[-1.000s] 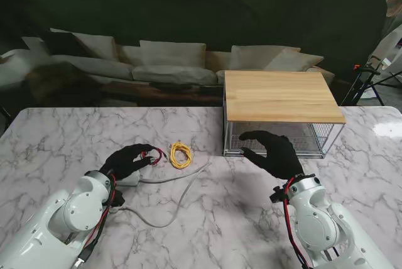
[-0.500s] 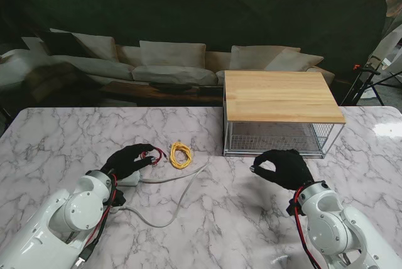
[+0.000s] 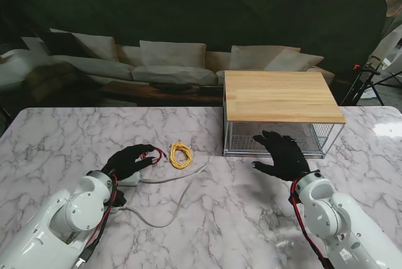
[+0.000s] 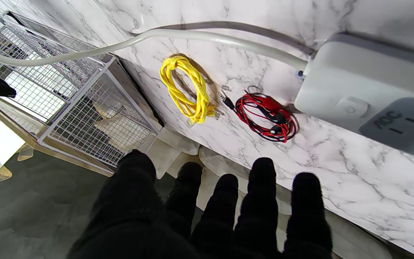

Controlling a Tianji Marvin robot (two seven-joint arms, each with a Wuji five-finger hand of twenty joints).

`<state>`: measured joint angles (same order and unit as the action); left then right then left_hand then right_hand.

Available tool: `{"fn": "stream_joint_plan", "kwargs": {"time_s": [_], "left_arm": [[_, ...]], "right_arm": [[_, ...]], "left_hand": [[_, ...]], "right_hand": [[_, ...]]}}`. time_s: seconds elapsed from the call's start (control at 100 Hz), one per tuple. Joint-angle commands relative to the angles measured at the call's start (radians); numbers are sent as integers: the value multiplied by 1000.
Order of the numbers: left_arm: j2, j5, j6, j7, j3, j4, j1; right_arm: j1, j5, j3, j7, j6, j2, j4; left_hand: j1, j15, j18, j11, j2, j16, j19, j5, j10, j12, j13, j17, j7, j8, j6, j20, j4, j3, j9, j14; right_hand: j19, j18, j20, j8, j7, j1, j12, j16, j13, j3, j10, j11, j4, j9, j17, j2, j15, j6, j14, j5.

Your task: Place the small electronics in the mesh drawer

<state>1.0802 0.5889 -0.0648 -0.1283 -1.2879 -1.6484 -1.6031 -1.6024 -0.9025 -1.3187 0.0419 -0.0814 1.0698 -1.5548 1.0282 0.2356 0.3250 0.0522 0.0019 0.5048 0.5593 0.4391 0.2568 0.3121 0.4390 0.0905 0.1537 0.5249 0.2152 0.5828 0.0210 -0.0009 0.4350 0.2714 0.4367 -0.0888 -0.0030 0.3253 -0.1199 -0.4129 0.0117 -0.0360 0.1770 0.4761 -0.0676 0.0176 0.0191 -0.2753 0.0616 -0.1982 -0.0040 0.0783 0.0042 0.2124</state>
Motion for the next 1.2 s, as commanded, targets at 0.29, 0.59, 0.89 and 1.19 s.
{"fn": "stream_joint_plan", "kwargs": {"time_s": [0.29,0.59,0.89,1.19], "left_arm": [[2,-1,14,-9,4,-1,-4],[2,0,19,-6,2,-2,-7],[1,0,18,-7,1,-4,-9],[1,-1,19,-9,2,-5,-9]], "right_arm": [[147,-61,81,44,68,-2,141],[290,-11,186,46,112,4,284],[357,34,266,102,108,18,378],[304,32,229,109,61,17,319]], "left_hand": [[-17,-14,11,9,53,-8,-11,-19,-13,7,-14,-19,-1,1,2,4,-20,-22,10,-4],[-17,-15,12,9,52,-8,-14,-21,-13,7,-15,-20,-2,1,1,4,-20,-22,9,-5],[-19,-15,12,9,52,-8,-16,-20,-12,6,-16,-21,-2,1,1,4,-20,-23,9,-5],[-18,-16,13,9,52,-9,-19,-20,-14,7,-16,-22,-1,1,0,4,-20,-23,10,-7]], "right_hand": [[29,-181,72,123,-41,59,159,-65,22,80,14,-258,-23,87,48,-91,-1,-98,67,-47],[350,-235,309,265,-221,-82,353,-236,206,28,-8,-526,-16,61,-62,-94,135,-160,94,44],[824,-169,736,530,-761,-294,702,-580,362,393,60,-917,-83,-54,-297,-201,761,-449,25,93],[1054,-89,804,658,-1028,-487,852,-665,512,617,110,-1033,-196,-296,-473,-301,1076,-510,54,354]]}}
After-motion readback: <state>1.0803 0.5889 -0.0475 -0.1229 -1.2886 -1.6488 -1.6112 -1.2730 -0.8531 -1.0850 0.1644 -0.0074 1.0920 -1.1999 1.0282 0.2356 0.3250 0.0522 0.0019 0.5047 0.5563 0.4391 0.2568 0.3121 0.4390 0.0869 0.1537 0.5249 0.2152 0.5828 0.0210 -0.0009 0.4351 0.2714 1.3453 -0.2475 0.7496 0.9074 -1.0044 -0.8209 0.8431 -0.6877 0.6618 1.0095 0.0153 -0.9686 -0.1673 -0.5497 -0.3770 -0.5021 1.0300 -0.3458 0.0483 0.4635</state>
